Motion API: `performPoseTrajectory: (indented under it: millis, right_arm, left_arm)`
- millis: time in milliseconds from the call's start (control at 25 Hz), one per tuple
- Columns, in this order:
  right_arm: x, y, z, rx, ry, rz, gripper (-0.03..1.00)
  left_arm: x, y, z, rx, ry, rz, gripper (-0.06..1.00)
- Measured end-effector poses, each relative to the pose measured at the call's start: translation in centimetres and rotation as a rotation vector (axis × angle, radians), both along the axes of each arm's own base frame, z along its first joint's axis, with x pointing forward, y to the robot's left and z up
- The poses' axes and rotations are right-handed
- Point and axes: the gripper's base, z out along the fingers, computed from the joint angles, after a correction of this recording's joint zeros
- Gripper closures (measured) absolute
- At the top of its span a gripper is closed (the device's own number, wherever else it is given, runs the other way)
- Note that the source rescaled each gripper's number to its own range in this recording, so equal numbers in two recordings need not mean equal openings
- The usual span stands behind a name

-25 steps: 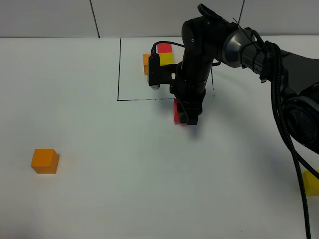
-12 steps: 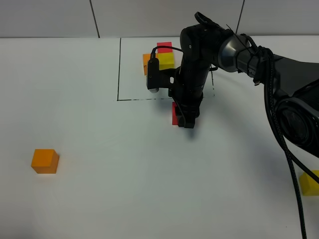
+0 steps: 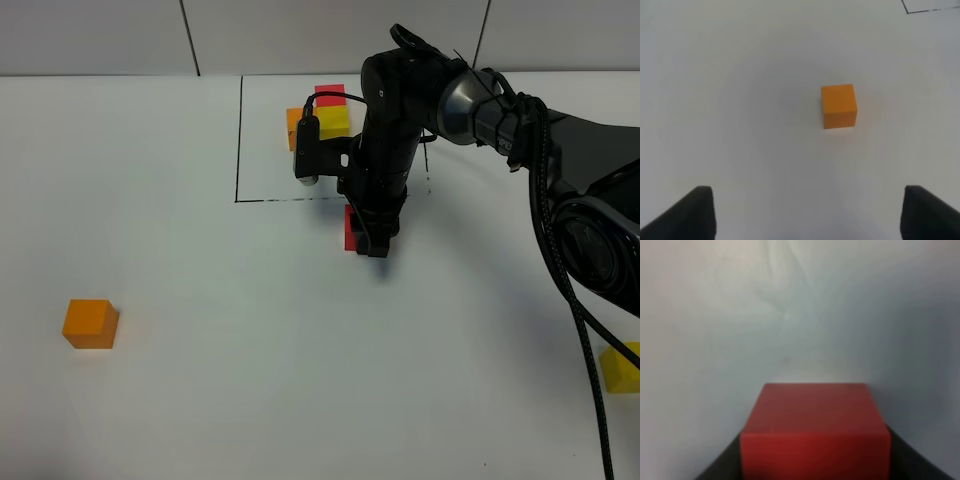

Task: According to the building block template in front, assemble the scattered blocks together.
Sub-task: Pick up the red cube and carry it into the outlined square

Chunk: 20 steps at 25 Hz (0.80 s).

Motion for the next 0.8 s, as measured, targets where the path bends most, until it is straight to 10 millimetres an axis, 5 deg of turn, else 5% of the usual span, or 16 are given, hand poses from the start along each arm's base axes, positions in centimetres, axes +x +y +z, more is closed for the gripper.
performPoseTrajectory:
  millis: [800]
  right_arm:
    - [-0.03, -0.01, 0.0, -0.002, 0.004, 0.0, 0.96]
  left_arm:
    - [0.0, 0.0, 0.0, 0.0, 0.0, 0.0, 0.22]
